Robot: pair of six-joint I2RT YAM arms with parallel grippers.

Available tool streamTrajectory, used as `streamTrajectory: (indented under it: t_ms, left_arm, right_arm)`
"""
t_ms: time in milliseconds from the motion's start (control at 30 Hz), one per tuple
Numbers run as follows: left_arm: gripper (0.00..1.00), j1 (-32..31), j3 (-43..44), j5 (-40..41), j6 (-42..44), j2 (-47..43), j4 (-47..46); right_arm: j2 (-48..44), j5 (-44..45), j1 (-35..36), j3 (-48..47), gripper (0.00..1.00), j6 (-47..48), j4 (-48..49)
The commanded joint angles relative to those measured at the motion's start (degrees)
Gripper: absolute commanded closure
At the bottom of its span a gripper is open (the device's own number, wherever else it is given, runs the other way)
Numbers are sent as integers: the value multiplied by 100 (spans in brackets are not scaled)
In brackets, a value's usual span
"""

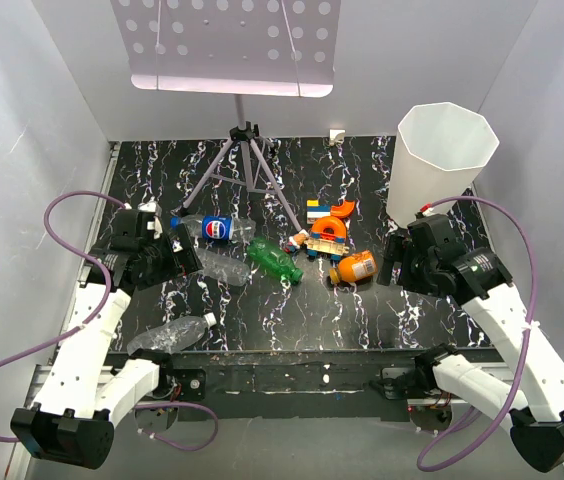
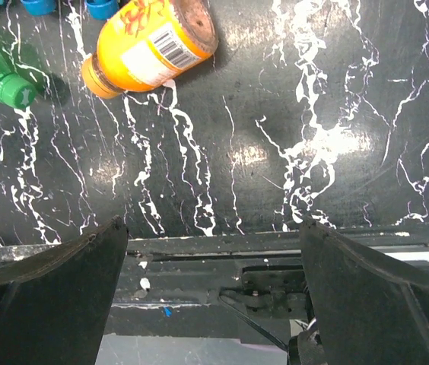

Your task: Put the plastic bottles in the bin

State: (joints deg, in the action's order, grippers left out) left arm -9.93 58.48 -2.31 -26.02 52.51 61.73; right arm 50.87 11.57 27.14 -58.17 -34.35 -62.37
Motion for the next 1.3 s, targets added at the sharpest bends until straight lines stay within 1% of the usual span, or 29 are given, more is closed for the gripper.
streamTrajectory:
  t_ms: [0, 133, 333, 433, 533, 567, 600, 700, 800, 1033, 1133, 1167, 1267]
  left_arm:
    - [1, -17, 50, 64, 1, 13, 32]
    - [1, -17, 155, 11, 27, 127, 23]
    - [1, -17, 287, -33, 88, 330, 23]
    - [1, -17, 261, -68, 53, 312, -4]
    - [1, -17, 243, -95, 18, 269, -30]
    - [1, -17, 226, -103, 18, 251, -30]
    - [1, -17, 234, -95, 27, 233, -21]
    - [1, -17, 252, -33, 62, 163, 5]
    - [1, -17, 182, -42, 88, 128, 5]
    - [0, -17, 67, -182, 124, 137, -82]
    - [1, -17, 76, -226, 141, 137, -118]
    - [1, -17, 85, -235, 150, 137, -118]
    - [1, -17, 111, -244, 176, 145, -127]
  right_arm:
    - [-112, 108, 37, 157, 0, -72, 356]
    - [-191, 3, 37, 288, 0, -151, 550]
    - [-640, -463, 37, 1026, 0, -440, 1753]
    - [-474, -787, 29, 1299, 0, -791, 2253]
    - [-429, -1507, -24, 1851, 0, -1204, 3376]
    - [-394, -1561, -59, 1993, 0, -1362, 3589]
    - [-307, -1623, -94, 2107, 4, -1495, 3757]
    - [1, -1781, -226, 2318, 4, -1838, 4065]
    - [159, -1738, -270, 2521, 4, -2084, 4425]
    - [660, -1185, -419, 2495, 4, -2313, 4584]
    - [871, -1192, -551, 2530, 4, -2418, 4707]
    - [967, -1010, -595, 2504, 4, -2453, 4699]
    - [1223, -894, -657, 2512, 4, -2533, 4874]
